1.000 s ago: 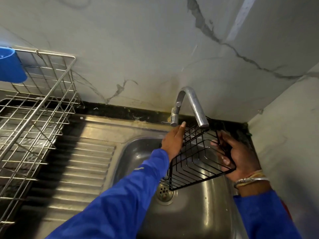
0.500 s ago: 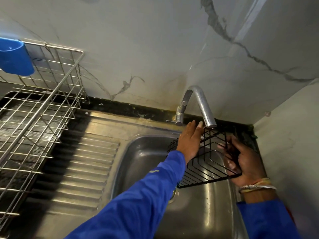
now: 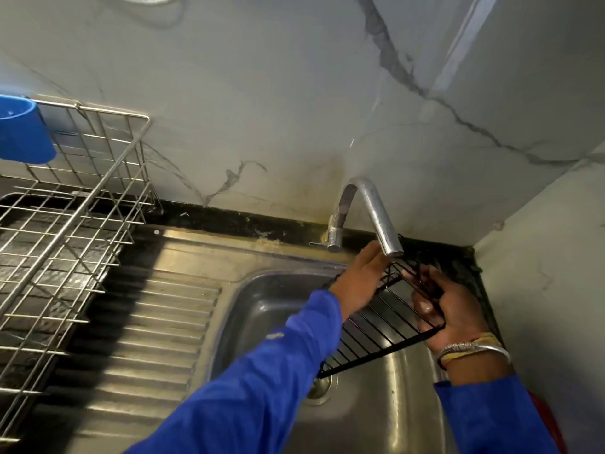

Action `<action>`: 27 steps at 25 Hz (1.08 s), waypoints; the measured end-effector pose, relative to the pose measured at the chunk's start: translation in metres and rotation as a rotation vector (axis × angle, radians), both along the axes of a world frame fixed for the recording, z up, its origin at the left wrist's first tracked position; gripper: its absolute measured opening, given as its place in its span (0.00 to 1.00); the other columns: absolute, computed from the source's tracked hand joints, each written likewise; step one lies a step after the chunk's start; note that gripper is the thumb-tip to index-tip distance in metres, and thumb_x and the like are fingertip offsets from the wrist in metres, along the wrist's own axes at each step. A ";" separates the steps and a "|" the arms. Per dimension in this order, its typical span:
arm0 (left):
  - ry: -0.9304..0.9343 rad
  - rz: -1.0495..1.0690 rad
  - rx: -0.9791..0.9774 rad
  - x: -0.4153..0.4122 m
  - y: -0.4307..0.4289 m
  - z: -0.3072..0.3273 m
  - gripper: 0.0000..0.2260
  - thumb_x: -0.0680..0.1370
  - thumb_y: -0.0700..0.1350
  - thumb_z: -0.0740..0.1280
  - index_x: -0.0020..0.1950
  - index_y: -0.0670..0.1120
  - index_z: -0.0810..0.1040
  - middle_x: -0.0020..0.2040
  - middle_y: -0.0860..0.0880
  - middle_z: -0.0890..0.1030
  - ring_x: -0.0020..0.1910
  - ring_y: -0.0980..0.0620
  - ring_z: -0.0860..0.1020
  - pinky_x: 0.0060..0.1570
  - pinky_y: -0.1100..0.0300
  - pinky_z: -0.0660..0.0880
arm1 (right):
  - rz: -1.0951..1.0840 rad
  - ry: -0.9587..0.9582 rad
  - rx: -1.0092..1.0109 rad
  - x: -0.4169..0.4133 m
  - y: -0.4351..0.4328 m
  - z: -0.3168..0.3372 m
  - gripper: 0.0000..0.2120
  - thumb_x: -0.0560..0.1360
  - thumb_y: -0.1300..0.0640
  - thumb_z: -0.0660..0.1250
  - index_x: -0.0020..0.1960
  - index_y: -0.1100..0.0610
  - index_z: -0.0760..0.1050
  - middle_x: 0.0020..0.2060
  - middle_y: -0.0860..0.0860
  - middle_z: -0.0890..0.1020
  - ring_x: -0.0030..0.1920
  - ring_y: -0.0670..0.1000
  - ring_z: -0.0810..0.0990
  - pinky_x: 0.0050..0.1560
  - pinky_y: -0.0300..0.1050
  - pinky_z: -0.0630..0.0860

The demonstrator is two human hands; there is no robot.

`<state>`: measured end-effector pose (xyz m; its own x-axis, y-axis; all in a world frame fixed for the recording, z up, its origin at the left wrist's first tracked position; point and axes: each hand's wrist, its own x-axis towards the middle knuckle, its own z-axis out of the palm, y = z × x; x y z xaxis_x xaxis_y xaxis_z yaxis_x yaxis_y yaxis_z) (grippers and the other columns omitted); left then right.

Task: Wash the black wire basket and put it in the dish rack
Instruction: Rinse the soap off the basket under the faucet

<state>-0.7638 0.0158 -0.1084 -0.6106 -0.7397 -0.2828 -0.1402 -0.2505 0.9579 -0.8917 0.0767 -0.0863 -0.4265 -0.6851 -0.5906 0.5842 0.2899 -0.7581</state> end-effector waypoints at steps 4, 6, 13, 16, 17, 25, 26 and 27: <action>0.036 -0.006 -0.052 0.002 0.016 -0.008 0.23 0.86 0.58 0.51 0.82 0.56 0.59 0.80 0.51 0.64 0.76 0.56 0.62 0.67 0.66 0.58 | -0.022 0.048 0.041 -0.003 -0.004 0.000 0.11 0.80 0.53 0.59 0.41 0.53 0.75 0.24 0.48 0.77 0.16 0.43 0.62 0.15 0.31 0.54; -0.001 -0.042 -0.025 -0.001 -0.001 -0.009 0.23 0.87 0.58 0.51 0.81 0.53 0.60 0.80 0.48 0.65 0.78 0.50 0.63 0.72 0.59 0.57 | -0.016 0.021 -0.003 0.000 -0.004 0.003 0.12 0.81 0.54 0.57 0.41 0.54 0.74 0.25 0.49 0.78 0.15 0.43 0.61 0.14 0.31 0.54; -0.113 0.004 -0.023 -0.008 -0.016 -0.006 0.21 0.88 0.49 0.53 0.77 0.40 0.66 0.73 0.42 0.73 0.73 0.44 0.71 0.74 0.51 0.66 | 0.000 0.011 -0.061 0.002 -0.004 0.001 0.14 0.81 0.56 0.56 0.38 0.54 0.72 0.38 0.53 0.84 0.15 0.43 0.61 0.14 0.33 0.53; -0.109 -0.037 -0.049 -0.016 -0.003 0.001 0.21 0.87 0.52 0.54 0.77 0.43 0.68 0.64 0.52 0.74 0.62 0.54 0.74 0.60 0.66 0.68 | -0.031 0.030 -0.014 0.003 -0.001 -0.012 0.12 0.81 0.55 0.57 0.41 0.53 0.73 0.41 0.53 0.83 0.16 0.44 0.62 0.15 0.34 0.55; -0.105 -0.054 -0.060 -0.016 -0.002 -0.001 0.24 0.87 0.55 0.53 0.79 0.45 0.65 0.69 0.51 0.72 0.67 0.53 0.71 0.66 0.62 0.66 | -0.022 0.023 -0.026 0.004 0.002 -0.014 0.11 0.81 0.55 0.57 0.41 0.53 0.73 0.39 0.52 0.83 0.16 0.44 0.62 0.15 0.34 0.55; -0.128 0.060 0.042 0.005 -0.009 -0.040 0.26 0.86 0.59 0.51 0.82 0.48 0.60 0.79 0.43 0.66 0.77 0.44 0.65 0.75 0.47 0.62 | 0.051 0.014 -0.102 0.001 0.014 -0.005 0.14 0.81 0.52 0.58 0.40 0.52 0.76 0.34 0.49 0.84 0.16 0.43 0.63 0.16 0.32 0.54; -0.096 0.050 0.005 -0.001 -0.007 -0.032 0.25 0.87 0.57 0.52 0.81 0.46 0.61 0.78 0.44 0.66 0.74 0.48 0.66 0.72 0.52 0.63 | 0.044 0.034 -0.086 0.004 0.013 -0.009 0.14 0.81 0.52 0.58 0.40 0.52 0.76 0.33 0.49 0.84 0.16 0.43 0.64 0.15 0.32 0.54; -0.055 0.025 -0.026 -0.005 -0.003 -0.022 0.24 0.87 0.55 0.53 0.80 0.45 0.62 0.77 0.44 0.67 0.70 0.52 0.67 0.68 0.56 0.64 | 0.041 0.055 -0.068 0.008 0.013 -0.013 0.14 0.81 0.52 0.58 0.40 0.52 0.75 0.33 0.50 0.84 0.16 0.44 0.63 0.16 0.33 0.55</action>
<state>-0.7686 0.0128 -0.1303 -0.5761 -0.7618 -0.2961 -0.1865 -0.2301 0.9551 -0.8840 0.0897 -0.0993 -0.4275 -0.7405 -0.5186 0.5301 0.2593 -0.8073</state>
